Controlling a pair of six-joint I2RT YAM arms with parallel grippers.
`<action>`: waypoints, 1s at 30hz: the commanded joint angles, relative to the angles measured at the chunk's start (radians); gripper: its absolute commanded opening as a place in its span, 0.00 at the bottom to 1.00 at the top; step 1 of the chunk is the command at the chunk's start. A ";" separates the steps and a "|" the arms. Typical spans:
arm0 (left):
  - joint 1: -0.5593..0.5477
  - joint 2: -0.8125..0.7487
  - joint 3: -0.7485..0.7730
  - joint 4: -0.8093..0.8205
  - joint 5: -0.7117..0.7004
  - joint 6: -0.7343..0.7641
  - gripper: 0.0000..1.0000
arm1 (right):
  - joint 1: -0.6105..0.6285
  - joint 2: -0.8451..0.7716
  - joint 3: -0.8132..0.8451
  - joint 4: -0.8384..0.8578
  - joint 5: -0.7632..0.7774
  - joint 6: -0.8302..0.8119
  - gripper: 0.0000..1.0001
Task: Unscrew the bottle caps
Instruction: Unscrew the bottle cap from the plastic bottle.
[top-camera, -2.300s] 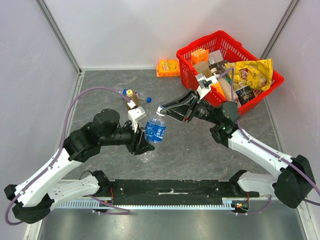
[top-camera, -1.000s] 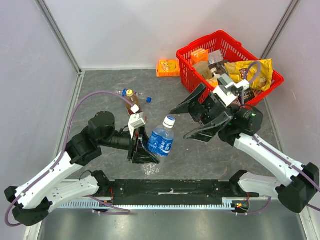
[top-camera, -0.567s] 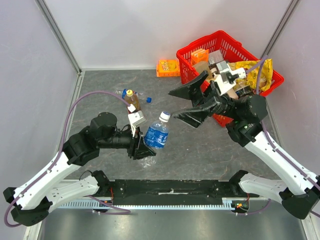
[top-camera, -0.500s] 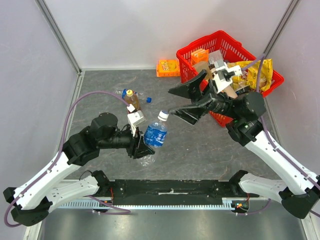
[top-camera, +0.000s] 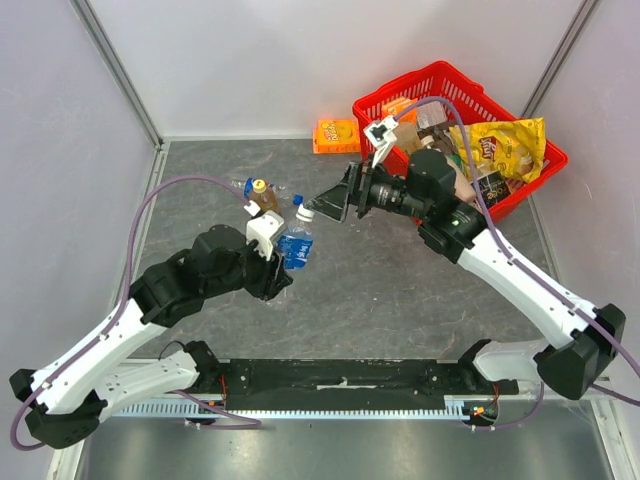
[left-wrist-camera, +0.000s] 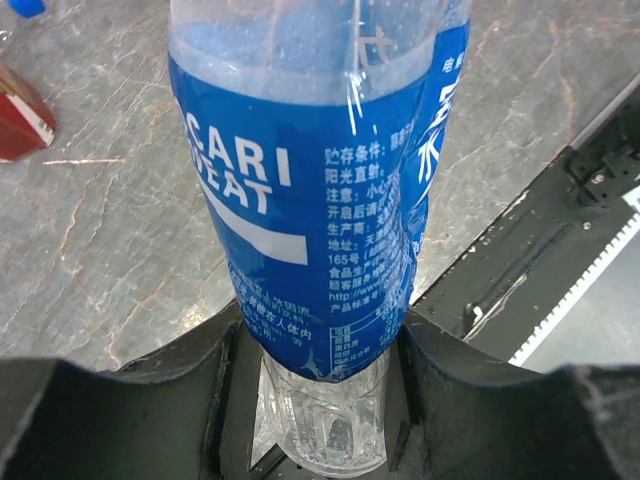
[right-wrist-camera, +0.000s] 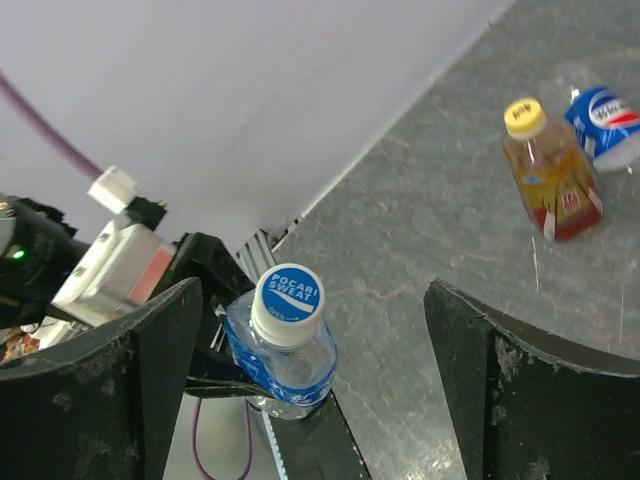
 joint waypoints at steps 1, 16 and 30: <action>-0.001 0.033 0.038 -0.014 -0.074 0.045 0.02 | -0.002 0.049 0.051 -0.064 0.012 0.043 0.96; -0.002 0.057 0.018 -0.024 -0.076 0.048 0.02 | 0.001 0.092 -0.028 0.049 -0.055 0.121 0.66; -0.001 0.067 0.024 -0.014 -0.068 0.045 0.02 | 0.001 0.086 -0.050 0.066 -0.084 0.124 0.15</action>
